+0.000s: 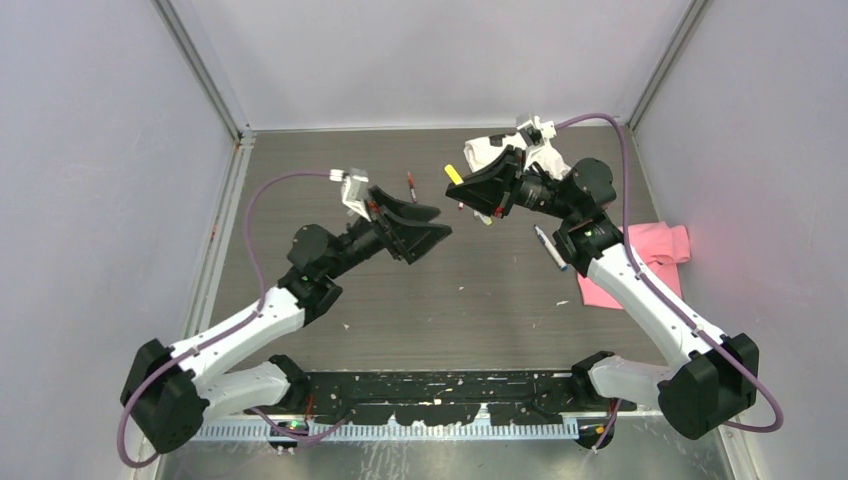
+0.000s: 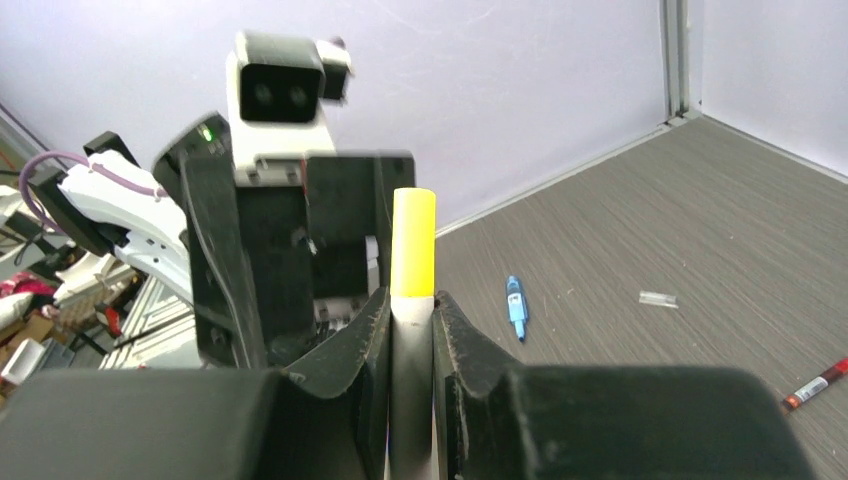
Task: Insert the pens into the pen caps
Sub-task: Press the pen cap onto the pen.
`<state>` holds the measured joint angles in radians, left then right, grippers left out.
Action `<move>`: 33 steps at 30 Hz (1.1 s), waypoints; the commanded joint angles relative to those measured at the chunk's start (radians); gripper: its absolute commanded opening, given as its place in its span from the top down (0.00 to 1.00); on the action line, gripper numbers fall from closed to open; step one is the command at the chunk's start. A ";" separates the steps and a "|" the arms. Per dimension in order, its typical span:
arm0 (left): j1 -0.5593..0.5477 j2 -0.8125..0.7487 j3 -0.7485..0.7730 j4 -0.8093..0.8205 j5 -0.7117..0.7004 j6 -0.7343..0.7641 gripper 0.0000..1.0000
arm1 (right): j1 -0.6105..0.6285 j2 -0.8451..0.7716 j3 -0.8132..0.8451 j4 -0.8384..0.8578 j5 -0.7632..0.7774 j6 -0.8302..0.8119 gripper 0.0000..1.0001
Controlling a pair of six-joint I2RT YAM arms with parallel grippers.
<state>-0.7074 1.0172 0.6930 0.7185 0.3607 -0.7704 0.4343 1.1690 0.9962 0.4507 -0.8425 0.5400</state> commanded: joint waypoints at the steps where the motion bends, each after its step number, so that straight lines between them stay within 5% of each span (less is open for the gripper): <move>1: -0.063 0.092 -0.009 0.136 0.050 0.053 0.29 | -0.007 -0.026 0.025 0.101 0.054 0.055 0.99; 18: -0.129 0.379 0.158 0.386 -0.026 -0.021 0.44 | -0.006 -0.023 0.013 0.098 0.065 0.059 0.99; 21: -0.130 0.403 0.182 0.387 -0.019 -0.036 0.56 | -0.007 -0.023 0.015 0.099 0.064 0.061 0.99; 24: -0.130 0.425 0.201 0.389 -0.006 -0.052 0.93 | -0.006 -0.025 0.015 0.098 0.065 0.061 0.99; 25: -0.130 0.427 0.204 0.389 -0.003 -0.055 0.99 | -0.007 -0.025 0.015 0.097 0.063 0.061 0.99; 29: -0.129 0.411 0.193 0.380 -0.012 -0.038 0.99 | -0.008 -0.033 0.013 0.087 0.056 0.058 0.92; 33: -0.122 0.367 0.182 0.323 -0.020 0.001 0.99 | -0.019 -0.039 0.005 0.065 0.031 0.048 0.73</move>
<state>-0.8337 1.4418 0.8619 1.0473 0.3508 -0.8268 0.4232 1.1656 0.9962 0.4999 -0.7887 0.5900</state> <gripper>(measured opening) 0.079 0.235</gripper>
